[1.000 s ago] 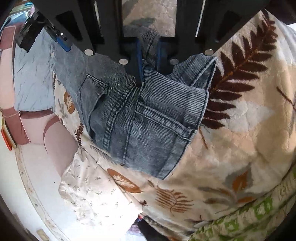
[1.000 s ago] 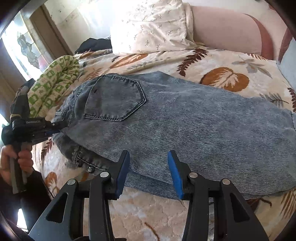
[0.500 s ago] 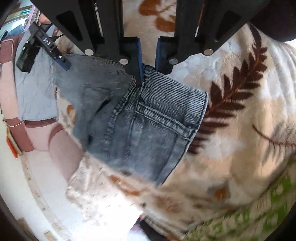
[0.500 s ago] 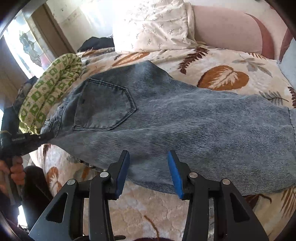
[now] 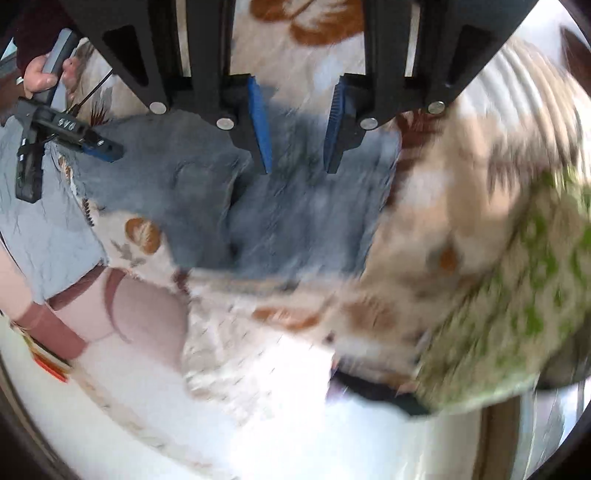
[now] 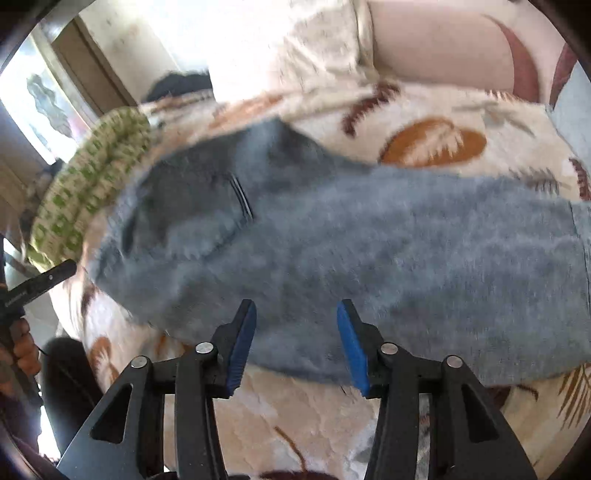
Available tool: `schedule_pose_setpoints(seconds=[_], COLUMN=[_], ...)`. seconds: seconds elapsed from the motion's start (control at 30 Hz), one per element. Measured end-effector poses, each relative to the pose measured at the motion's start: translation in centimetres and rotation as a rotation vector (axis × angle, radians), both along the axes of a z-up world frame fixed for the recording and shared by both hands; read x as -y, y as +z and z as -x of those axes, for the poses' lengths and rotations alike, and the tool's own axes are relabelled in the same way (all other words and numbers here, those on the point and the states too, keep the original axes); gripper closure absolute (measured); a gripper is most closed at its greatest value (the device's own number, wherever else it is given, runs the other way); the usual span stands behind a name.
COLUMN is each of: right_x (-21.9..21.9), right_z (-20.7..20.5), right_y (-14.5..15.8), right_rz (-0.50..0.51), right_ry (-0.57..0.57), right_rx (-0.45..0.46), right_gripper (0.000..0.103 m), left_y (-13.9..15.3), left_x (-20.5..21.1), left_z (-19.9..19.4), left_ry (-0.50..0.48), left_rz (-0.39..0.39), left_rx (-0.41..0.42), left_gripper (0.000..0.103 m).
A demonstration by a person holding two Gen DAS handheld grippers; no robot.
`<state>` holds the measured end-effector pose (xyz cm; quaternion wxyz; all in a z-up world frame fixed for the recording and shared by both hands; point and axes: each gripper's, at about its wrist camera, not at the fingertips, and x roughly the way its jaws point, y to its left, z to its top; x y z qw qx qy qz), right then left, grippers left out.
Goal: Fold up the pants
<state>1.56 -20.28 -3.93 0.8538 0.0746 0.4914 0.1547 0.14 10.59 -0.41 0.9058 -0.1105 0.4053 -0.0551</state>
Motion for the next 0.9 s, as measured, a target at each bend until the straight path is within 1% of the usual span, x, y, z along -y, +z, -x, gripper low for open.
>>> schedule_pose_setpoints(seconds=[0.03,0.07,0.1,0.13,0.17,0.27,0.3,0.33,0.37,0.4,0.43,0.47,0.53,0.57,0.63,0.67,0.7,0.77,0.8,0.83,0.87,0.9], right_x=[-0.1,-0.3,-0.7,-0.9,-1.2,-1.6,-1.5,-1.5,-1.5,-1.3,-1.1,-1.0,-0.5,-0.3,-0.2,-0.2,0.0,0.4,0.5,0.6,0.7,0.7], right_z=[-0.1,-0.3,-0.5,-0.6,-1.0,-1.9,-1.9,-1.9,-1.9,-1.5,-1.2,-1.0,-0.7,-0.6,-1.0,-1.3,-1.8,-3.2,-4.2,-5.4,-7.0,-8.4], right_y=[0.2,0.2,0.2,0.1,-0.2,-1.9,-2.4,-2.9,-3.7,-4.0,-4.0,-3.9,-4.1,-4.1,-3.7,-3.3,-2.8,-1.1,-0.3,0.4,1.2,1.6], right_rz=[-0.009,-0.018,-0.017,-0.008,0.010,0.048,0.058,0.076,0.107,0.116,0.115,0.116,0.107,0.097,0.101,0.096,0.074,-0.016,-0.058,-0.093,-0.133,-0.164], right_ry=[-0.009,-0.011,-0.011,-0.014,-0.013,-0.016,-0.012,-0.006,0.000,0.004,0.012,0.021,0.027,0.029,0.051,0.056,0.049,0.033,0.025,0.017,0.008,0.008], right_rx=[0.018,0.028,0.039,0.051,0.062,0.017,-0.005,-0.031,-0.070,-0.078,-0.070,-0.076,-0.091,-0.095,-0.116,-0.136,-0.145,-0.118,-0.100,-0.087,-0.080,-0.080], right_gripper=[0.051,0.051,0.051,0.051,0.051,0.052,0.053,0.058,0.060,0.063,0.063,0.063,0.063,0.063,0.063,0.063,0.062,0.061,0.061,0.059,0.057,0.054], left_y=[0.7,1.2,1.4,1.3,0.9,-1.9,-3.1,-4.1,-5.2,-6.1,-6.9,-7.4,-7.3,-7.1,-6.3,-5.7,-4.8,-3.2,-2.7,-2.6,-2.7,-3.1], left_x=[0.7,1.5,2.3,3.3,4.1,7.2,8.1,8.8,9.3,9.8,10.1,10.3,10.4,10.2,9.4,9.0,8.7,8.9,9.2,9.4,9.8,10.2], left_z=[-0.4,-0.9,-1.4,-2.1,-2.6,-4.4,-4.7,-4.5,-4.2,-3.8,-3.4,-2.9,-2.1,-2.2,-2.8,-3.1,-3.3,-3.4,-3.6,-3.9,-4.1,-4.3], left_ry=[-0.004,-0.011,-0.033,-0.064,-0.080,-0.128,-0.150,-0.168,-0.192,-0.211,-0.224,-0.240,-0.273,-0.280,-0.269,-0.259,-0.255,-0.258,-0.268,-0.278,-0.291,-0.309], left_rz=[-0.017,-0.024,-0.015,0.000,0.001,-0.031,-0.047,-0.067,-0.092,-0.128,-0.166,-0.203,-0.244,-0.234,-0.168,-0.131,-0.106,-0.111,-0.106,-0.090,-0.072,-0.069], left_rx=[0.027,0.051,0.062,0.060,0.054,-0.011,-0.038,-0.060,-0.079,-0.095,-0.093,-0.069,-0.032,-0.040,-0.072,-0.071,-0.045,0.017,0.035,0.036,0.032,0.027], left_gripper=[0.071,0.071,0.070,0.066,0.064,0.064,0.064,0.064,0.064,0.064,0.064,0.064,0.064,0.064,0.064,0.064,0.064,0.062,0.055,0.052,0.052,0.052])
